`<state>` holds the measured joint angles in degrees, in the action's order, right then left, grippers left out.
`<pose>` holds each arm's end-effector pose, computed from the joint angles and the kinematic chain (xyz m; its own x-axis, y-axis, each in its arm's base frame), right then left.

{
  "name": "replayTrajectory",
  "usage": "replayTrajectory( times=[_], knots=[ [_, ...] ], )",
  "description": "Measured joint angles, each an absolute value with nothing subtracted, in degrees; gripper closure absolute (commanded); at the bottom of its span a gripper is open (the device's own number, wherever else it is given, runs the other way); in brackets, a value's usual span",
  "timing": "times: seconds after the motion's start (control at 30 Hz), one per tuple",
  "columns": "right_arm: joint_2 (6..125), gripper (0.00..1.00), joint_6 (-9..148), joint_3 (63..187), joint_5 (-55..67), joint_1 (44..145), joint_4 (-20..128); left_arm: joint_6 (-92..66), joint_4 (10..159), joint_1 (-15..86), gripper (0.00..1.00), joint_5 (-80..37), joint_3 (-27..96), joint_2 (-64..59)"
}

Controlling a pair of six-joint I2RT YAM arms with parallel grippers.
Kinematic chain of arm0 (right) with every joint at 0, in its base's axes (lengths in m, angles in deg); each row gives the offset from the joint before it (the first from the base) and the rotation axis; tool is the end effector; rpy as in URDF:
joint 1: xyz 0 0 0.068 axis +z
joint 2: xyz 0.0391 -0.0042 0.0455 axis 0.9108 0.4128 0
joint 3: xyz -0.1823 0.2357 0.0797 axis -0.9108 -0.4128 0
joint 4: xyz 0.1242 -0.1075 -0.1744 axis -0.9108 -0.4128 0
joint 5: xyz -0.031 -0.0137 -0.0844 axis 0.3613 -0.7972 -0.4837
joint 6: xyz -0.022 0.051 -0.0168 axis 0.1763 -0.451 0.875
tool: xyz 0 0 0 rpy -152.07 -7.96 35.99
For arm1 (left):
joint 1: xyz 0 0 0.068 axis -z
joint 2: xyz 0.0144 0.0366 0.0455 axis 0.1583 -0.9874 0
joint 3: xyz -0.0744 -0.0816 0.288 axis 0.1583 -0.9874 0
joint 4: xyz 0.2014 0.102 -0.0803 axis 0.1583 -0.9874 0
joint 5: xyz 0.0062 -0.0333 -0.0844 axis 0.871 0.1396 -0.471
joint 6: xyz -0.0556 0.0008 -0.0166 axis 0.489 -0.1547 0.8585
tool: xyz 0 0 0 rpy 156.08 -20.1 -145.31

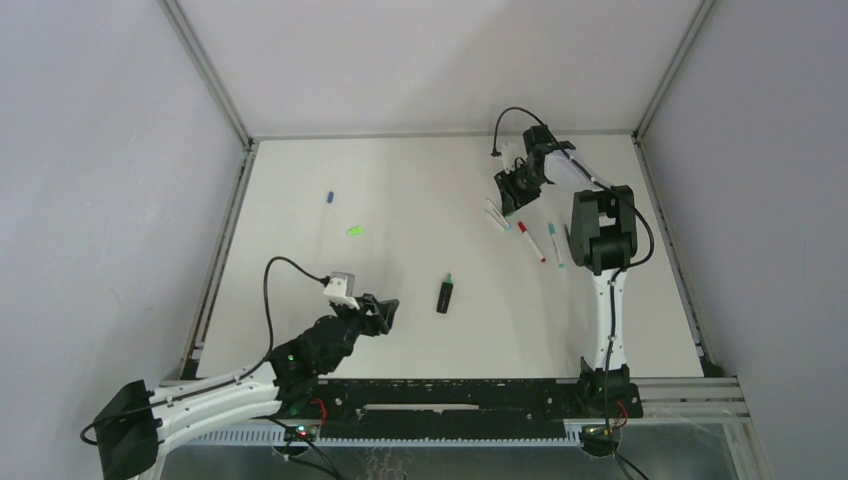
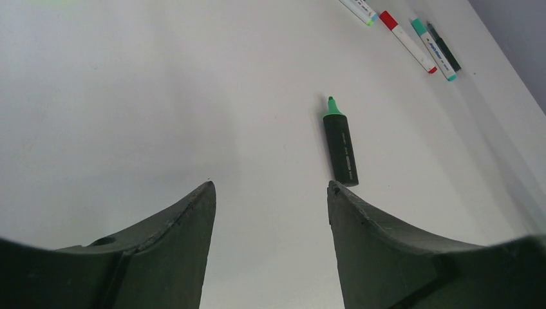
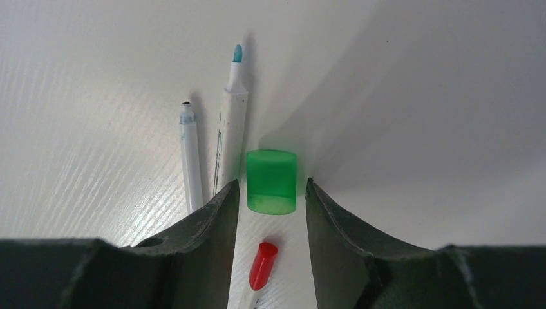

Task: Insert the pens into the pen caps
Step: Pick up the pen cap from the center of the board, then place the pen cap at the center of the board.

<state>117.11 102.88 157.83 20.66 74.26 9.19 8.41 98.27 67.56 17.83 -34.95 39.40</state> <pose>0.4823 0.0891 0.1953 -0.7005 -0.5296 -0.4784 -0.6601 0.7356 0.1521 0.0690 -0.0712 0.1888 -0.3719 -0.2862 -0.8831 0.3172 0.8548 -0.4107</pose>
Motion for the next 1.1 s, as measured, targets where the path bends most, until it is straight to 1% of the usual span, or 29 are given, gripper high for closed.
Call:
replayTrajectory(
  times=[0.2,0.5,0.63,0.83,1.0,1.07,1.1],
  knots=[
    [117.13,0.53,103.84,157.83,18.70,75.16,9.17,8.44,97.85,67.56,0.31,17.57,-34.95,40.12],
    [117.11,0.78,105.06,157.72,15.50,76.30,10.52,8.55,97.02,67.56,0.31,16.89,-34.93,41.11],
    [116.59,0.84,105.08,156.85,15.53,76.25,11.38,8.61,96.32,67.56,0.31,16.41,-34.93,41.85],
    [113.57,0.89,104.82,152.96,15.46,75.60,13.47,9.03,95.63,67.56,0.30,15.99,-34.86,43.73],
    [107.30,0.94,104.21,149.22,16.25,75.07,14.57,9.66,95.23,67.56,0.25,15.51,-34.86,46.44],
    [103.89,0.98,103.79,147.65,17.73,75.10,15.16,9.92,95.21,67.56,0.20,15.19,-34.86,47.99],
    [101.75,1.00,103.42,146.47,18.98,75.10,15.64,9.97,95.19,67.56,0.16,15.01,-34.86,49.02]
  ],
)
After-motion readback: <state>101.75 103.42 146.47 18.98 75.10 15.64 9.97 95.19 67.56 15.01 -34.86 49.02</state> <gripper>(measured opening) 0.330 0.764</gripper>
